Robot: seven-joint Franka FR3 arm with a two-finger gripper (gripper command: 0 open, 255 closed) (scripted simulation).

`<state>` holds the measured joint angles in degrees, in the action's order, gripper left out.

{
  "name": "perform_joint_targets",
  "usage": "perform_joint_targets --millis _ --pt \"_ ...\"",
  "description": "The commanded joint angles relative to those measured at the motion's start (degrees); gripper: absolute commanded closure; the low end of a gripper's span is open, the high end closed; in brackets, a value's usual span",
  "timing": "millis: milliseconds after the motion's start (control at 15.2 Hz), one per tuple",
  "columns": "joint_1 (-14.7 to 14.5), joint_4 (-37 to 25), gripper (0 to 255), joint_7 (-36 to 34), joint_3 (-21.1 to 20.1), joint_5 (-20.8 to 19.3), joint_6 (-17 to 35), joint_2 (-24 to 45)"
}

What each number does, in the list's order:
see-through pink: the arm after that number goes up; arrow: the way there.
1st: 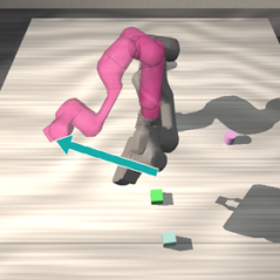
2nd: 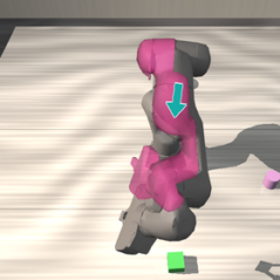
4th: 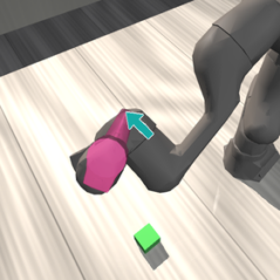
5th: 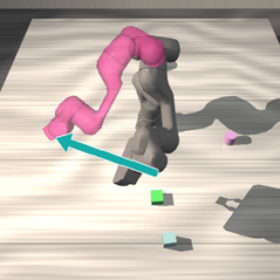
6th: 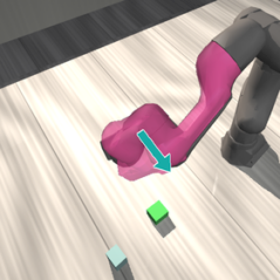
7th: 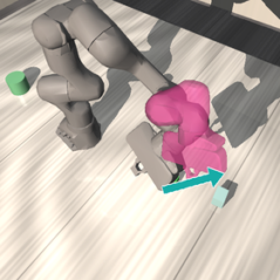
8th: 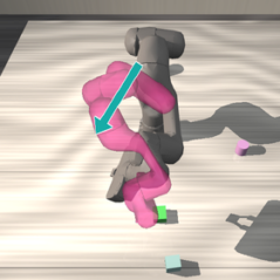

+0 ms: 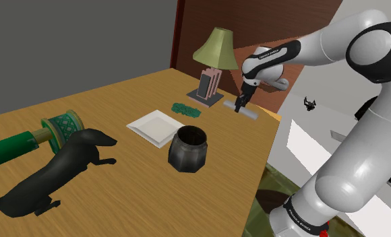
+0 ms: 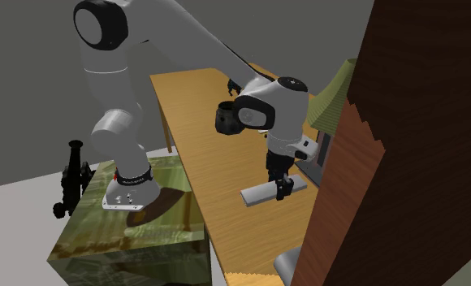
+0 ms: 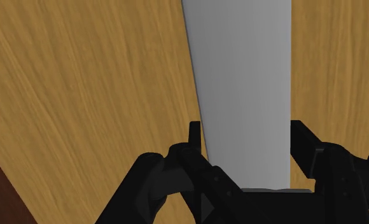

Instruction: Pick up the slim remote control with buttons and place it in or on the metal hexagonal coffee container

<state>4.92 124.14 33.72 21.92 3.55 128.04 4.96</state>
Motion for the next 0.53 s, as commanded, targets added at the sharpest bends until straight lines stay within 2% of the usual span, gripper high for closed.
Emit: perform_joint_targets --millis 0,462 --pt "-0.05 -0.82 255 -0.32 0.05 -0.43 -1.54 -0.78" --pt "-0.20 -3.49 255 -1.34 0.09 -1.79 -6.67 -3.46"
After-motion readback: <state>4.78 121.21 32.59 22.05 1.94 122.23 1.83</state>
